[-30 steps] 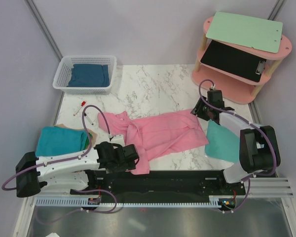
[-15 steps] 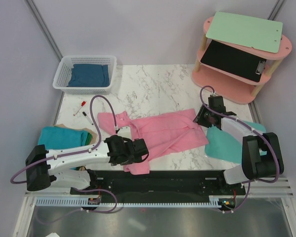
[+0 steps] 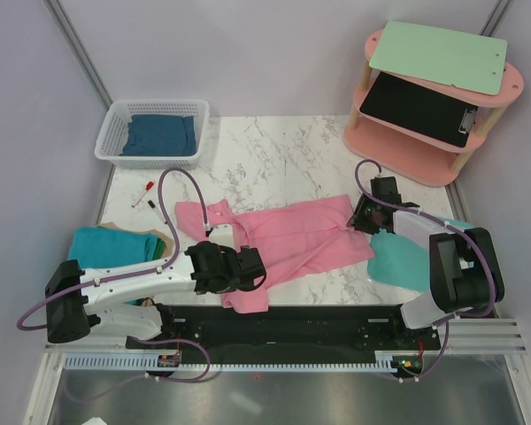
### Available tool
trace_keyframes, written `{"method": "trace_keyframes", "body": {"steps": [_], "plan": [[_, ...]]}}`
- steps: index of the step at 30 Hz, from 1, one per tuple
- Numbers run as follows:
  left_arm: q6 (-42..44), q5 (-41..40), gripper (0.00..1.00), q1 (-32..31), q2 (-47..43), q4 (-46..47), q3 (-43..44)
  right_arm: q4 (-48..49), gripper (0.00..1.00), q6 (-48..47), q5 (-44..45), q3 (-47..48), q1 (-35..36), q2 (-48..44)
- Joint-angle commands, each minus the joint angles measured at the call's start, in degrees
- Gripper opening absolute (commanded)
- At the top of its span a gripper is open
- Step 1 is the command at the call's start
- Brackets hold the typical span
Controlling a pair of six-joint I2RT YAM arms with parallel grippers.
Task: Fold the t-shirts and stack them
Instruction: Flatten out the tshirt
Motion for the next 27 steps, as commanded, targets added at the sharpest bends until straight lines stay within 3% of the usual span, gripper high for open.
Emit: {"method": "trace_keyframes", "body": {"steps": [1, 3, 4, 7, 13, 19, 27], "plan": [[0.3, -3.0, 0.98, -0.5, -1.0, -1.4, 1.9, 3.5, 0.36, -0.1, 0.3, -1.4, -0.2, 1.3], [0.3, -3.0, 0.98, -0.5, -1.1, -1.5, 1.8, 5.1, 0.29, 0.2, -0.8, -1.6, -0.2, 1.7], [0.3, -3.2, 0.98, -0.5, -1.1, -1.6, 1.8, 5.4, 0.18, 0.4, -1.2, -1.8, -0.3, 1.8], [0.0, -3.5, 0.98, -0.6, -1.0, -2.0, 1.6, 6.1, 0.00, 1.1, -1.9, -2.0, -0.3, 0.6], [0.0, -7.2, 1.00, -0.5, -1.0, -2.7, 3.3, 2.6, 0.00, 0.7, -0.1, 0.7, -0.3, -7.7], [4.4, -15.2, 1.00, 2.0, 4.6, -2.1, 12.0, -1.7, 0.00, -0.6, 2.0, 6.4, -0.3, -11.8], [25.2, -8.3, 1.00, 13.4, 19.5, 9.6, 21.1, -1.9, 0.00, -0.2, 0.9, 9.7, -0.2, -10.4]]}}
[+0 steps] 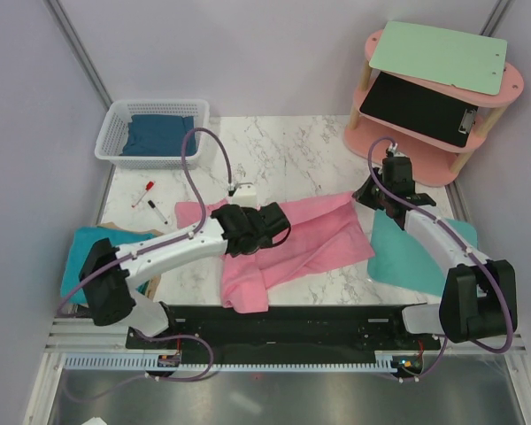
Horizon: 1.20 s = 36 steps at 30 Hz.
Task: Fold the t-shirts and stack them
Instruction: Flatten out the tshirt
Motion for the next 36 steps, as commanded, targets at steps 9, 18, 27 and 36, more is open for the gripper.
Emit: {"method": "trace_keyframes", "body": {"steps": [9, 18, 27, 36], "plan": [[22.7, 8.2, 0.97, 17.7, 17.4, 14.9, 7.5, 0.5, 0.00, -0.4, 0.1, 1.7, -0.1, 1.5], [27.1, 11.9, 0.17, 23.0, 22.6, 17.9, 10.0, 1.7, 0.00, -0.1, 0.7, 1.5, -0.3, 2.6], [29.8, 10.5, 0.02, 30.5, 9.7, 17.2, 4.4, 2.8, 0.00, 0.6, 2.2, 7.3, -1.8, 7.2], [21.1, 16.8, 0.02, 30.9, -16.0, 0.4, -6.6, 2.8, 0.00, 1.3, 2.4, 9.0, -5.7, 7.4]]}}
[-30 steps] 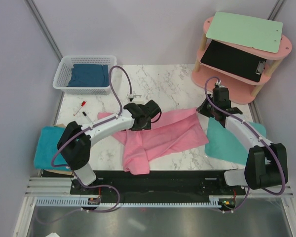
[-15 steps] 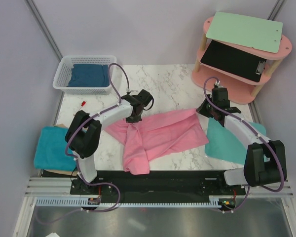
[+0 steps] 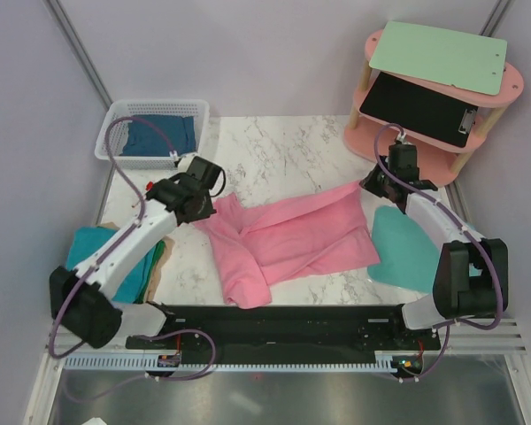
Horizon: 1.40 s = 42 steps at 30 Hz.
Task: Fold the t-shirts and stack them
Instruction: Flatten out the tshirt
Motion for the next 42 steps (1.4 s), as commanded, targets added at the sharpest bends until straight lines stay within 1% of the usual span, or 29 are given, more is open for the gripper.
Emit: {"method": "trace_keyframes", "body": {"steps": [1, 3, 4, 7, 8, 9, 10, 11, 12, 13, 14, 17, 18, 20, 21, 23, 24, 25, 27, 28, 29, 31, 32, 34, 35, 39, 42], "plan": [[-8.1, 5.2, 0.02, -0.6, -13.3, -14.7, -7.1, 2.0, 0.00, 0.6, 1.7, 2.1, -2.2, -0.5], [-10.7, 8.0, 0.02, -0.6, -19.0, -19.3, -10.6, 1.9, 0.00, 0.7, 1.3, 2.0, -3.1, -0.7], [-13.2, 8.3, 0.02, -0.6, -23.6, -25.1, -11.4, 1.9, 0.00, 0.7, 1.2, 2.0, -3.2, -0.7], [-16.8, 8.6, 0.02, -0.6, -30.8, -33.3, -13.4, 1.9, 0.00, 0.9, 0.1, 1.8, -3.5, -0.7], [-17.4, 8.9, 0.02, -0.6, -31.9, -37.1, -13.7, 2.0, 0.00, 0.8, 0.0, 1.7, -3.5, -0.6], [-15.5, 10.9, 0.02, -0.6, -33.5, -37.2, -14.5, 2.0, 0.00, 1.0, -0.2, 1.7, -3.5, -0.5], [-14.7, 12.6, 0.12, -0.6, -34.5, -37.1, -14.8, 2.2, 0.00, 1.0, -0.5, 1.4, -3.4, -0.3], [-15.1, 14.6, 0.67, -0.6, -35.8, -37.0, -14.6, 2.3, 0.00, 1.0, -0.6, 1.3, -3.5, 0.0], [-15.3, 15.1, 0.87, -0.6, -35.7, -36.8, -13.7, 2.3, 0.00, 1.1, -0.8, 1.1, -3.5, 0.2], [-15.3, 14.9, 0.98, -0.6, -35.3, -36.6, -12.7, 2.5, 0.00, 1.1, -1.1, 1.0, -3.5, 0.4], [-14.7, 13.9, 1.00, -0.6, -34.3, -36.0, -11.6, 2.5, 0.00, 1.3, -1.6, 0.9, -3.5, 0.6], [-11.1, 12.1, 1.00, -0.6, -31.0, -30.2, -6.3, 3.7, 0.00, 1.4, -2.2, -0.1, -3.4, 0.8], [-9.6, 12.0, 1.00, -0.6, -28.2, -25.4, -4.7, 3.6, 0.00, 1.4, -2.3, -0.2, -3.4, 0.9], [-4.9, 11.3, 1.00, -0.7, -24.2, -20.8, -3.5, 3.7, 0.00, 1.2, -2.4, -0.3, -3.5, 1.5], [-2.0, 11.1, 1.00, -0.6, -18.4, -16.2, -2.8, 3.8, 0.00, 1.3, -2.5, -0.4, -3.4, 1.7], [0.6, 10.8, 1.00, -0.6, -11.7, -12.1, -0.7, 4.1, 0.00, 1.3, -2.8, -0.5, -3.4, 2.3], [2.5, 10.5, 1.00, -0.6, -8.5, -10.9, 0.7, 4.2, 0.00, 1.2, -3.1, -0.5, -3.4, 2.5], [3.4, 10.0, 1.00, -0.6, -1.6, -9.2, 2.3, 4.3, 0.00, 1.2, -3.3, -0.5, -3.5, 2.7], [6.0, 7.9, 1.00, -0.6, 4.1, -7.5, 7.4, 4.4, 0.00, 0.9, -3.3, -0.5, -3.5, 3.2], [7.1, 7.3, 1.00, -0.6, 9.4, -5.6, 9.2, 4.4, 0.00, 0.9, -3.5, -0.5, -3.5, 3.5], [8.1, 6.8, 1.00, -0.6, 11.7, -4.9, 12.8, 4.4, 0.00, 0.8, -3.5, -0.5, -3.4, 3.6], [11.3, 5.8, 1.00, -0.4, 16.5, -3.9, 16.6, 4.7, 0.00, 0.8, -4.0, -0.8, -3.4, 3.8], [12.3, 5.5, 1.00, -0.3, 20.9, -3.4, 20.4, 4.7, 0.00, 0.9, -4.1, -0.8, -3.5, 3.9], [15.2, 5.5, 1.00, 0.0, 24.8, -3.4, 24.1, 5.2, 0.00, 1.0, -4.5, -1.1, -3.5, 4.2], [16.1, 5.5, 1.00, 0.1, 28.8, -3.4, 27.4, 5.2, 0.00, 1.0, -4.6, -1.2, -3.4, 4.2], [19.8, 7.4, 1.00, 1.2, 37.8, -3.5, 33.6, 5.8, 0.00, 1.1, -4.8, -1.5, -3.5, 4.6], [20.2, 9.1, 1.00, 1.9, 43.9, -4.5, 37.1, 5.9, 0.00, 1.3, -5.1, -1.4, -3.5, 4.9]]}}
